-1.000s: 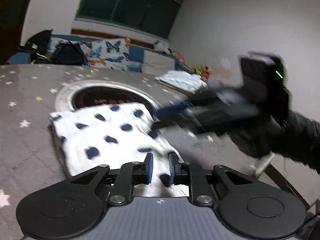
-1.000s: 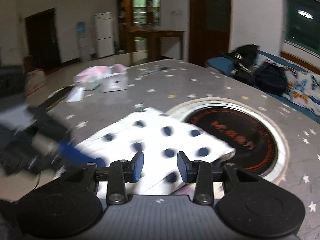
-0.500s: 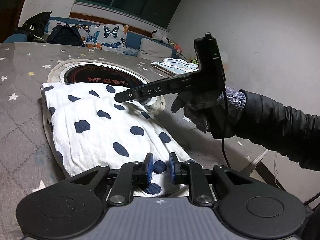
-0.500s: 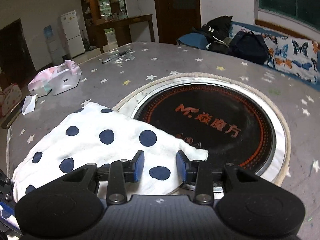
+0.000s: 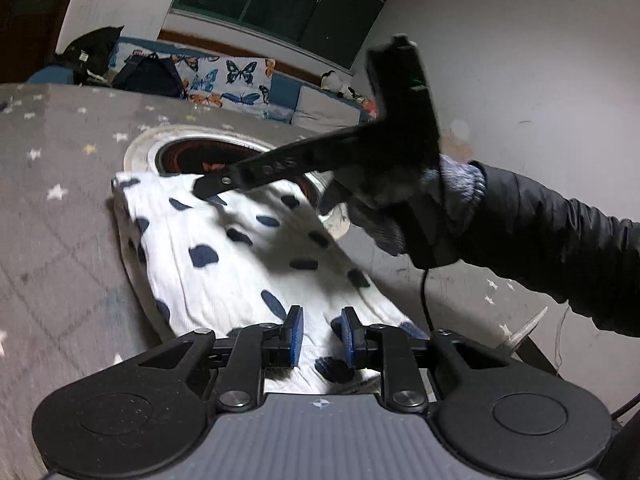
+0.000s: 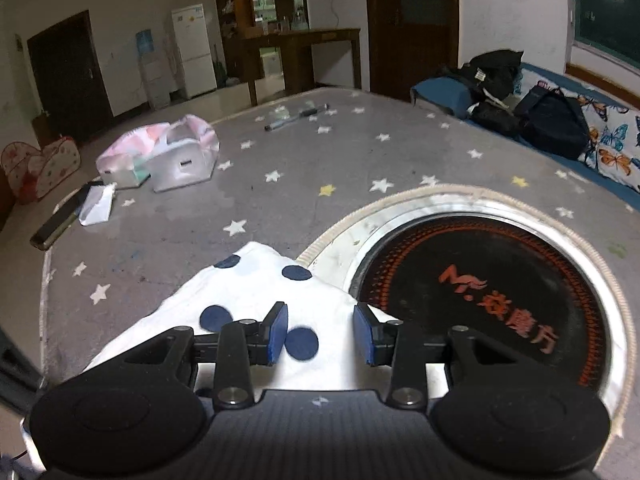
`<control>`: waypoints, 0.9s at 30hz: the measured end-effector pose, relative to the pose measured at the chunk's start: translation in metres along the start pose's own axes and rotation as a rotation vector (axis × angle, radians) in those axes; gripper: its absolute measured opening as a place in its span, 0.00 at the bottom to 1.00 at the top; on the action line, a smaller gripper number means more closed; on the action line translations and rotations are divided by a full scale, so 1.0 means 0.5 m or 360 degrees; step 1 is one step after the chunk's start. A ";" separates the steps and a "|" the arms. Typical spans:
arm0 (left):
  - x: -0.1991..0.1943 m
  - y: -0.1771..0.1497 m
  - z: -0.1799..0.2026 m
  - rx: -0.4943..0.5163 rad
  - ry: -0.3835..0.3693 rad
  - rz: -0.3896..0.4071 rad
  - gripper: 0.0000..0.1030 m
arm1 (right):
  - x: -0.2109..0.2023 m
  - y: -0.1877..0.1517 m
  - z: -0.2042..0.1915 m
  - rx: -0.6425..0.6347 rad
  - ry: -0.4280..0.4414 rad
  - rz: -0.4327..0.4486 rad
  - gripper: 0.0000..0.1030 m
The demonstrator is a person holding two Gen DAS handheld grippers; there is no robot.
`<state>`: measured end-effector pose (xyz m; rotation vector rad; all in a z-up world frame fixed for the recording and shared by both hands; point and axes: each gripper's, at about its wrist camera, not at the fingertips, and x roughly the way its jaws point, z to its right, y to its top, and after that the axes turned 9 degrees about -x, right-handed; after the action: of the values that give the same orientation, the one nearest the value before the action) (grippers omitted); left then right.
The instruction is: Fold clothes
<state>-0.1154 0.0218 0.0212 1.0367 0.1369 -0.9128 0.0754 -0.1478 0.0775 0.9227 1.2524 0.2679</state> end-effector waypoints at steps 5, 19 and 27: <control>-0.006 -0.001 -0.010 -0.0040 -0.0024 0.0013 0.22 | 0.035 -0.004 -0.012 -0.0044 -0.0024 -0.0079 0.35; -0.019 -0.010 -0.017 -0.0100 -0.0034 0.0045 0.23 | 0.073 0.064 -0.095 -0.0292 0.0110 -0.0085 0.35; -0.031 -0.016 -0.018 -0.0125 -0.0029 0.0066 0.24 | 0.080 0.078 -0.079 -0.0252 0.0108 -0.0069 0.37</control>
<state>-0.1281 0.0363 0.0188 0.9552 0.1344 -0.8724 0.0651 -0.0802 0.0771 0.7554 1.2927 0.3616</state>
